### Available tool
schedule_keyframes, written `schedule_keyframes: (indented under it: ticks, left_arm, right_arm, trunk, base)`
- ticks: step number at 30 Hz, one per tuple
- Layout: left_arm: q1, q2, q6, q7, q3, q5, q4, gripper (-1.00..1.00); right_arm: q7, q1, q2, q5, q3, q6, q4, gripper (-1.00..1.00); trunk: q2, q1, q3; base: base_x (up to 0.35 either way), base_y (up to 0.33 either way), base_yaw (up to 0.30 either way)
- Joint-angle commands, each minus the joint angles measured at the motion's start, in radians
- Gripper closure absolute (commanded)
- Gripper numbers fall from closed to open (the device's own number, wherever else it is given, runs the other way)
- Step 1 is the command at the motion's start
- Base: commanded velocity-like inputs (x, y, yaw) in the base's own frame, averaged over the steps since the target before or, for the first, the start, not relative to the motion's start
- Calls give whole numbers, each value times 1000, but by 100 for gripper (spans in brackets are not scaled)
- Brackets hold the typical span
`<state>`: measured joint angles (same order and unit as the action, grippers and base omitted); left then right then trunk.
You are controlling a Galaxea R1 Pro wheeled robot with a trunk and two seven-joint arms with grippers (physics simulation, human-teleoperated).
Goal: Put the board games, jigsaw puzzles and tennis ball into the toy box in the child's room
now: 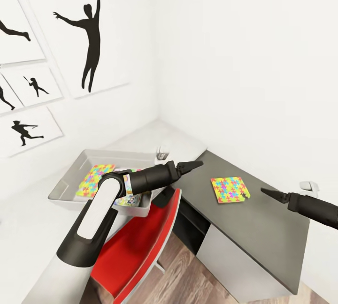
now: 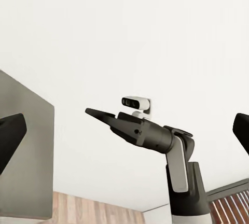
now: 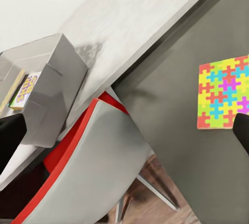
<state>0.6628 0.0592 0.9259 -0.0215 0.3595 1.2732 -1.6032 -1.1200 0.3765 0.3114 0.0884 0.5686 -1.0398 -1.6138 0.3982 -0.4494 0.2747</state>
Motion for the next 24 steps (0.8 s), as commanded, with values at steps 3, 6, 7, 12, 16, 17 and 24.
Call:
schedule_keyframes:
  ticks: [3,6,7,12,16,17,24]
  left_arm:
    - [0,0,4,-2,-1,-3,0,-100]
    - [0,0,4,-2,-2,-3,0,-100]
    - [0,-1,4,-2,-2,-3,0,-100]
    - [-1,-4,4,-1,-4,-4,1,-100]
    - [-1,-7,4,14,-15,-4,5,-100]
    - [-2,-7,4,22,-20,-4,5,-100]
    - [-4,-6,5,55,-45,-2,7,-100]
  right_arm:
    - [0,1,0,5,-1,-7,0,-100]
    - [1,1,0,4,-2,-7,0,-100]
    - [1,1,0,4,-2,-7,0,-100]
    - [1,1,-1,4,-2,-7,0,-100]
    - [2,1,-1,4,-2,-7,0,-100]
    - [2,1,-1,4,-3,-7,0,-100]
    - [2,1,-2,4,-4,-7,0,-100]
  trunk:
    - [2,-1,-3]
    - [2,-1,-8]
    - [2,-1,-10]
    - [2,-1,-18]
    - [2,-1,-25]
    - [2,-1,-26]
    - [2,-1,-38]
  base:
    - [-2,-1,0]
    - [-1,0,0]
    - [0,0,0]
    - [0,0,0]
    - [0,0,0]
    - [0,0,0]
    - [0,0,0]
